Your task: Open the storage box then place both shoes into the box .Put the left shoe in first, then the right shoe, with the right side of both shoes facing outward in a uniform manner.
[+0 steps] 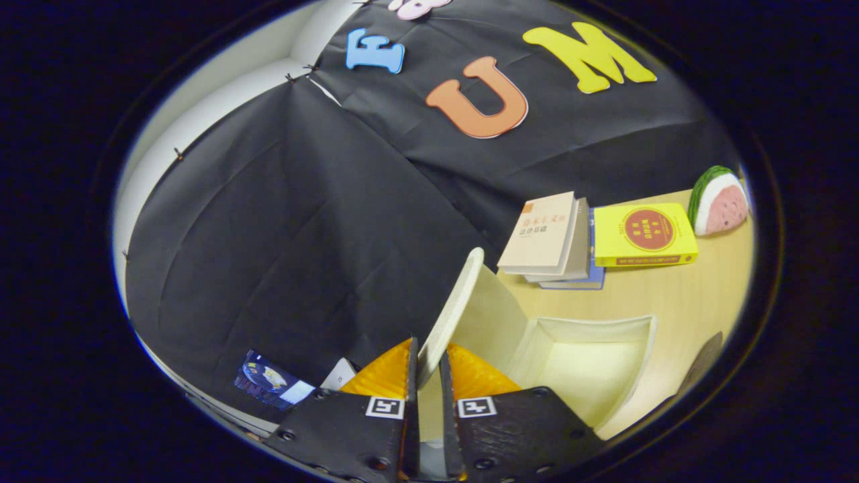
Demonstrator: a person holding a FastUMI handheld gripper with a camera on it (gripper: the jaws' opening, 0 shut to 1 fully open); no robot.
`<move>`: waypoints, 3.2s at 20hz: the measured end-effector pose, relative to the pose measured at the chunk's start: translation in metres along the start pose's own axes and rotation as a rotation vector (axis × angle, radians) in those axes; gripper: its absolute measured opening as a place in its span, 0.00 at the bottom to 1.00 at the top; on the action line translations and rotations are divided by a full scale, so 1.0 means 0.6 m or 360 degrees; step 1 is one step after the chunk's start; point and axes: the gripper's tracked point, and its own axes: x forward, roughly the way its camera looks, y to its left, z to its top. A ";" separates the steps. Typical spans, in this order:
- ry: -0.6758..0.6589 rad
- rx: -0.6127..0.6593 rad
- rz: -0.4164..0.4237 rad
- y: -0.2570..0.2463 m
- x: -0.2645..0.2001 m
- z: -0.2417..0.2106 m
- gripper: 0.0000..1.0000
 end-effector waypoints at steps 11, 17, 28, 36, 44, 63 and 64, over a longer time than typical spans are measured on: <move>0.0001 -0.0031 -0.0004 0.031 0.058 -0.040 0.96; -0.0032 -0.0081 0.0150 0.083 0.027 -0.039 0.96; 0.0029 -0.0281 -0.0349 -0.140 -0.102 -0.102 0.96; 0.0279 -0.0142 -0.0817 -0.375 -0.236 -0.168 0.95; 0.0531 0.0102 -0.1217 -0.588 -0.334 -0.232 0.94; 0.0850 0.0309 -0.1465 -0.726 -0.354 -0.338 0.02; 0.0829 0.0355 -0.1437 -0.722 -0.354 -0.337 0.02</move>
